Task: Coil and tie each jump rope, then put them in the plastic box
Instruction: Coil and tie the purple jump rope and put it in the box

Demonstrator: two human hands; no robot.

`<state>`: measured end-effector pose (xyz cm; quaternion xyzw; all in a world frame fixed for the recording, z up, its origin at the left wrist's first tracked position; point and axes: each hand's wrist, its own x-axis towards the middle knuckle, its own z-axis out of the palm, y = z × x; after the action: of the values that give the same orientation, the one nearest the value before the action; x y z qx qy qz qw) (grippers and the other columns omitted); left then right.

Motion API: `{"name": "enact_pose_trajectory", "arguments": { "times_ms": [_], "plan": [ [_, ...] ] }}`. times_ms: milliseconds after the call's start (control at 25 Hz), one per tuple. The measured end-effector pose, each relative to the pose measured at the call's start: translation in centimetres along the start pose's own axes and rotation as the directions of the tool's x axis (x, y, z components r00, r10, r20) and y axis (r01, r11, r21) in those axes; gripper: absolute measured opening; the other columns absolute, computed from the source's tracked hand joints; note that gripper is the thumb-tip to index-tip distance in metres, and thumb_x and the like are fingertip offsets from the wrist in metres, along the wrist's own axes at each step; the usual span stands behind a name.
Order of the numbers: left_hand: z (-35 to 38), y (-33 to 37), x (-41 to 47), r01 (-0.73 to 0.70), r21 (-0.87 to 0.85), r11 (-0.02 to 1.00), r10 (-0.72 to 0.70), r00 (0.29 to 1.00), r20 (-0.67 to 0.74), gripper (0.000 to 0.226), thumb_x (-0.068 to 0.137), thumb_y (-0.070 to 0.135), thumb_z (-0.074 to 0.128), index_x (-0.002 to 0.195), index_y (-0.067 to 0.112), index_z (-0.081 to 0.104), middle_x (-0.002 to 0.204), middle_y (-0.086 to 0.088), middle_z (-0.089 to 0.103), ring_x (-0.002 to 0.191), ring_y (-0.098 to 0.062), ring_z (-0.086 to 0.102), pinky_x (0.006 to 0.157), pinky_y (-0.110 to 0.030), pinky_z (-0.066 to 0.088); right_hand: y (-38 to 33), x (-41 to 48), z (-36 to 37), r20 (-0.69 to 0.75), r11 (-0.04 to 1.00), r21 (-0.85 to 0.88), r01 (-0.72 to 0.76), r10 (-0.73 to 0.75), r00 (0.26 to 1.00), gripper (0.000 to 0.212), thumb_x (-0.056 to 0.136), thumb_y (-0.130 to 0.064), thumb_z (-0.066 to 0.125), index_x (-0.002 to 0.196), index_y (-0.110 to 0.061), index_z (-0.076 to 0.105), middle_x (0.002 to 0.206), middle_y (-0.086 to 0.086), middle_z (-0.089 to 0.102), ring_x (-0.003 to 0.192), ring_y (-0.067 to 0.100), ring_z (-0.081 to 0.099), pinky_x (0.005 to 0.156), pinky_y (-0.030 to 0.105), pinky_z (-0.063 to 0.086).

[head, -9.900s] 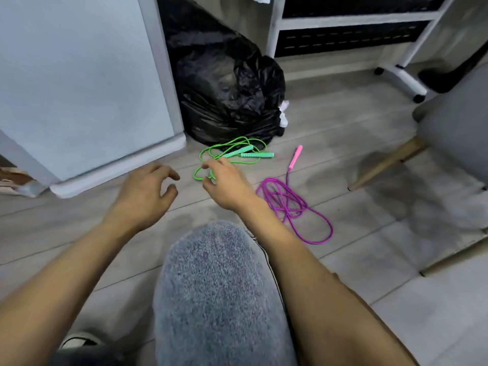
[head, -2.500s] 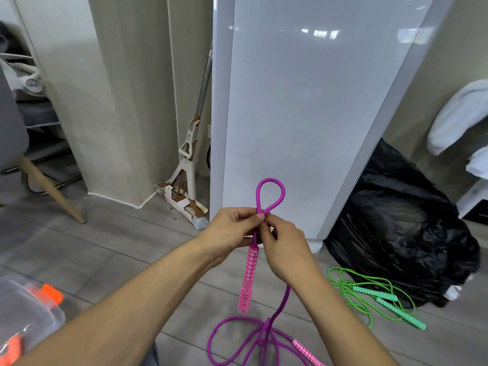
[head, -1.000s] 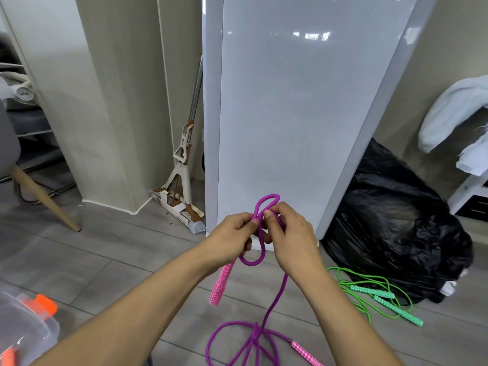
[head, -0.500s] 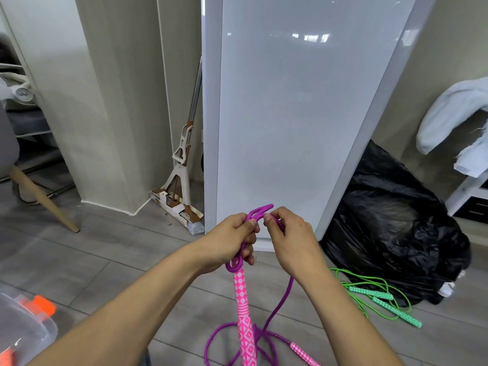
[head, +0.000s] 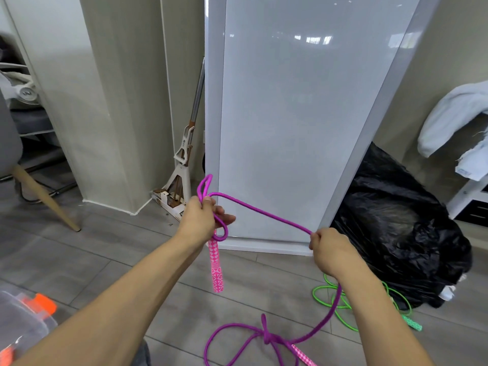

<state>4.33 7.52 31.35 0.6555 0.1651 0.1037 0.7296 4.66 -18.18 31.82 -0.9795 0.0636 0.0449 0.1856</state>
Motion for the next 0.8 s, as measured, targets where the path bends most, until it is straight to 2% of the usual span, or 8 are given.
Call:
{"name": "enact_pose_trajectory", "arguments": {
  "times_ms": [160, 280, 360, 480, 560, 640, 720, 800],
  "plan": [
    [1.8, -0.1, -1.4, 0.095, -0.05, 0.994, -0.087, 0.985, 0.149, 0.016, 0.107, 0.01, 0.033, 0.108, 0.002, 0.046, 0.068, -0.005, 0.051, 0.047, -0.015, 0.059, 0.086, -0.05, 0.054, -2.4, -1.1, 0.7, -0.134, 0.948, 0.271, 0.165, -0.133, 0.982, 0.03, 0.104, -0.026, 0.036, 0.089, -0.014, 0.06, 0.083, 0.005, 0.063, 0.082, 0.03, 0.058, 0.071, 0.035, 0.045],
    [2.2, 0.2, -2.7, 0.141, -0.051, 0.989, -0.126, 0.964, 0.235, 0.019, 0.108, 0.011, 0.033, 0.107, 0.001, 0.049, 0.086, -0.016, 0.072, 0.071, -0.03, 0.073, 0.085, -0.047, 0.058, -4.8, -2.6, 1.4, -0.201, 0.877, 0.349, 0.329, -0.272, 0.941, 0.029, 0.105, -0.031, 0.036, 0.085, -0.018, 0.053, 0.07, -0.003, 0.056, 0.069, 0.023, 0.052, 0.063, 0.036, 0.04],
    [2.4, 0.3, -3.3, 0.16, -0.079, 0.984, -0.133, 0.953, 0.272, 0.019, 0.107, 0.012, 0.035, 0.11, 0.002, 0.05, 0.097, -0.019, 0.074, 0.083, -0.033, 0.075, 0.083, -0.047, 0.059, -6.2, -3.7, 2.0, -0.206, 0.846, 0.344, 0.409, -0.357, 0.911, 0.027, 0.106, -0.035, 0.035, 0.088, -0.021, 0.05, 0.074, -0.004, 0.059, 0.07, 0.019, 0.054, 0.063, 0.037, 0.042],
    [2.7, 0.2, -3.2, 0.191, -0.114, 0.975, -0.157, 0.953, 0.259, 0.018, 0.105, 0.01, 0.042, 0.109, 0.001, 0.057, 0.091, -0.015, 0.074, 0.074, -0.025, 0.075, 0.069, -0.038, 0.061, -7.4, -4.6, 3.0, -0.152, 0.828, 0.329, 0.453, -0.427, 0.891, 0.025, 0.106, -0.039, 0.031, 0.095, -0.026, 0.049, 0.09, -0.005, 0.068, 0.081, 0.02, 0.061, 0.069, 0.039, 0.049],
    [2.8, 0.1, -3.2, 0.215, -0.129, 0.968, -0.174, 0.948, 0.267, 0.019, 0.104, 0.01, 0.045, 0.106, 0.002, 0.062, 0.084, -0.012, 0.073, 0.068, -0.02, 0.072, 0.064, -0.033, 0.059, -7.4, -4.9, 3.2, -0.115, 0.831, 0.304, 0.466, -0.453, 0.884, 0.027, 0.107, -0.04, 0.028, 0.108, -0.031, 0.053, 0.099, -0.006, 0.071, 0.089, 0.021, 0.063, 0.074, 0.04, 0.052],
    [2.7, -0.2, -3.1, 0.244, -0.121, 0.962, -0.195, 0.928, 0.317, 0.022, 0.103, 0.011, 0.045, 0.105, 0.001, 0.065, 0.093, -0.019, 0.073, 0.074, -0.024, 0.071, 0.072, -0.038, 0.059, -7.1, -4.9, 3.5, -0.094, 0.832, 0.247, 0.496, -0.489, 0.867, 0.027, 0.107, -0.038, 0.026, 0.114, -0.032, 0.051, 0.1, -0.005, 0.071, 0.09, 0.024, 0.063, 0.074, 0.041, 0.052],
    [2.6, -0.7, -2.8, 0.241, -0.073, 0.968, -0.2, 0.912, 0.358, 0.026, 0.104, 0.013, 0.044, 0.109, -0.001, 0.066, 0.11, -0.026, 0.07, 0.098, -0.036, 0.07, 0.086, -0.046, 0.058, -7.0, -4.9, 3.6, -0.076, 0.842, 0.168, 0.512, -0.507, 0.859, 0.026, 0.107, -0.038, 0.025, 0.115, -0.029, 0.048, 0.096, -0.002, 0.069, 0.085, 0.027, 0.062, 0.07, 0.041, 0.05],
    [2.6, -1.0, -2.9, 0.201, -0.008, 0.98, -0.183, 0.907, 0.38, 0.027, 0.105, 0.017, 0.044, 0.107, 0.002, 0.066, 0.114, -0.027, 0.069, 0.111, -0.04, 0.065, 0.096, -0.052, 0.053, -7.0, -4.9, 4.0, -0.077, 0.843, 0.082, 0.532, -0.527, 0.846, 0.025, 0.107, -0.037, 0.026, 0.117, -0.028, 0.047, 0.097, 0.0, 0.066, 0.085, 0.028, 0.061, 0.069, 0.042, 0.048]
  ]
}}
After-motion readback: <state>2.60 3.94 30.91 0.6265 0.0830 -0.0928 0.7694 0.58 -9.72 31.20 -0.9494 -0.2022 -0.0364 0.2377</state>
